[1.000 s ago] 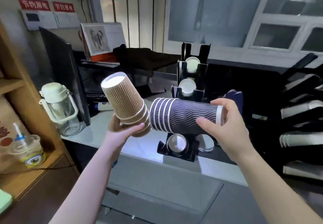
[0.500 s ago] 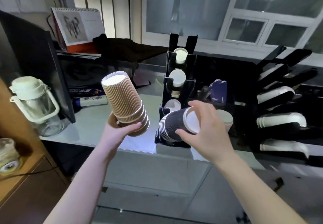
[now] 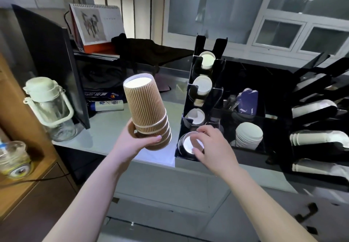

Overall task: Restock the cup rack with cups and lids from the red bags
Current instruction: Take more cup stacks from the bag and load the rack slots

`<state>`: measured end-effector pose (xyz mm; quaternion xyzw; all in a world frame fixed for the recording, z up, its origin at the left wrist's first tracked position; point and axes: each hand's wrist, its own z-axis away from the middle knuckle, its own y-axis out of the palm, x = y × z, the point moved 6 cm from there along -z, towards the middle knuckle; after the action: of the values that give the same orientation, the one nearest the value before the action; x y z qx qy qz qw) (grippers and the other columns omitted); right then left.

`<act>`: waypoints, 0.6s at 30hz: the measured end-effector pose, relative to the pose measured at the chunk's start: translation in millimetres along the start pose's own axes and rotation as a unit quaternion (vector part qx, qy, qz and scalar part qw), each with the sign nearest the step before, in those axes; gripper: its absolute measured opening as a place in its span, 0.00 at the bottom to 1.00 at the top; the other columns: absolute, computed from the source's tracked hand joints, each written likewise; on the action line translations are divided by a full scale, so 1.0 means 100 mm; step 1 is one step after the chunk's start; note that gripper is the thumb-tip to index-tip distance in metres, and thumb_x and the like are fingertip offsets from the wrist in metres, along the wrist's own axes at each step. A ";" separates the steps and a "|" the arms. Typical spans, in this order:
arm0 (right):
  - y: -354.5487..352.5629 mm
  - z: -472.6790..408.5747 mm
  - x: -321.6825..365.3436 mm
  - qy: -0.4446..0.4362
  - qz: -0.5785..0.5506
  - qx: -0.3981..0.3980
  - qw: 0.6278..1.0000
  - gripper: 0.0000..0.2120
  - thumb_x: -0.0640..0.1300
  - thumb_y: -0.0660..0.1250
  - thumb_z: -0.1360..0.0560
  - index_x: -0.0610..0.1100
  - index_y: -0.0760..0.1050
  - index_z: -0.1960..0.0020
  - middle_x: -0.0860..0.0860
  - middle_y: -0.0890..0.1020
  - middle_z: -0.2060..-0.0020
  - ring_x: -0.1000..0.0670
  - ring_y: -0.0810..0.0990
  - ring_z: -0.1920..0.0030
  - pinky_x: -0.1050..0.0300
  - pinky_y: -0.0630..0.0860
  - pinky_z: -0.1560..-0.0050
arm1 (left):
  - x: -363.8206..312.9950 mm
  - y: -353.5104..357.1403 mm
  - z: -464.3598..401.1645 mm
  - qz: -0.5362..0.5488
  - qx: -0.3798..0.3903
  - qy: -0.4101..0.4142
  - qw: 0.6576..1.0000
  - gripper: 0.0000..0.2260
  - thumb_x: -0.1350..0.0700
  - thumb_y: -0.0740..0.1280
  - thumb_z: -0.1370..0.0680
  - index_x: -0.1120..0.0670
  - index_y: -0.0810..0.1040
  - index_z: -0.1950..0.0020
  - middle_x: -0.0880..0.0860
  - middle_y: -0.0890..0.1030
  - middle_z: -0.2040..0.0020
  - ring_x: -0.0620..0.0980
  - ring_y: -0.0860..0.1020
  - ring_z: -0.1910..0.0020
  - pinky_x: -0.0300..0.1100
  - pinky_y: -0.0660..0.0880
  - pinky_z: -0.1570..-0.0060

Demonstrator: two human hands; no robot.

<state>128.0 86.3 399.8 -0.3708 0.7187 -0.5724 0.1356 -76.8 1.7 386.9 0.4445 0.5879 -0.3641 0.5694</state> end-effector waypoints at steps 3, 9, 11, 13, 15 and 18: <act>-0.03 -0.03 0.05 -0.010 0.000 -0.009 1.000 0.11 0.50 0.67 0.25 0.51 0.79 0.44 0.54 0.72 0.38 0.49 0.68 0.39 0.54 0.66 0.40 | -0.05 0.07 0.00 -0.031 0.010 0.009 0.999 0.33 0.57 0.82 0.42 0.50 0.74 0.40 0.47 0.83 0.48 0.44 0.80 0.48 0.40 0.76 0.50; -0.57 -0.17 0.26 -0.017 -0.274 -0.149 0.950 0.25 0.50 0.70 0.28 0.52 0.69 0.32 0.56 0.76 0.42 0.61 0.73 0.41 0.69 0.69 0.42 | -0.45 0.33 -0.14 -0.103 0.074 0.074 0.989 0.33 0.55 0.80 0.40 0.50 0.73 0.38 0.48 0.82 0.46 0.46 0.81 0.47 0.44 0.80 0.50; -0.75 -0.27 0.30 -0.020 -0.325 -0.163 0.931 0.30 0.53 0.70 0.27 0.55 0.63 0.29 0.58 0.74 0.38 0.61 0.72 0.38 0.67 0.70 0.40 | -0.64 0.43 -0.25 -0.124 0.095 0.106 0.982 0.33 0.55 0.80 0.40 0.48 0.73 0.38 0.45 0.82 0.47 0.44 0.81 0.48 0.39 0.79 0.53; -0.94 -0.35 0.33 -0.036 -0.351 -0.181 0.918 0.34 0.53 0.71 0.28 0.54 0.59 0.27 0.57 0.73 0.36 0.60 0.72 0.37 0.60 0.72 0.38 | -0.84 0.53 -0.36 -0.155 0.100 0.141 0.973 0.31 0.57 0.80 0.39 0.45 0.73 0.40 0.42 0.81 0.48 0.42 0.81 0.49 0.33 0.77 0.56; -1.09 -0.40 0.34 -0.056 -0.368 -0.187 0.909 0.38 0.53 0.73 0.30 0.51 0.58 0.26 0.57 0.73 0.36 0.58 0.73 0.37 0.55 0.75 0.39 | -0.99 0.62 -0.45 -0.176 0.102 0.171 0.964 0.30 0.60 0.81 0.38 0.43 0.74 0.41 0.43 0.81 0.49 0.43 0.81 0.51 0.33 0.77 0.59; -1.22 -0.44 0.28 -0.074 -0.391 -0.198 0.896 0.43 0.50 0.76 0.32 0.50 0.56 0.25 0.56 0.70 0.33 0.57 0.72 0.35 0.54 0.77 0.41 | -1.11 0.80 -0.51 -0.219 0.126 0.227 0.940 0.30 0.60 0.80 0.38 0.43 0.74 0.41 0.42 0.80 0.49 0.43 0.81 0.51 0.32 0.77 0.59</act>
<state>127.7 90.2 532.2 -0.6825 0.6017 -0.3964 -0.1225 -24.8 64.5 508.1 0.4436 0.7335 -0.4409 0.2662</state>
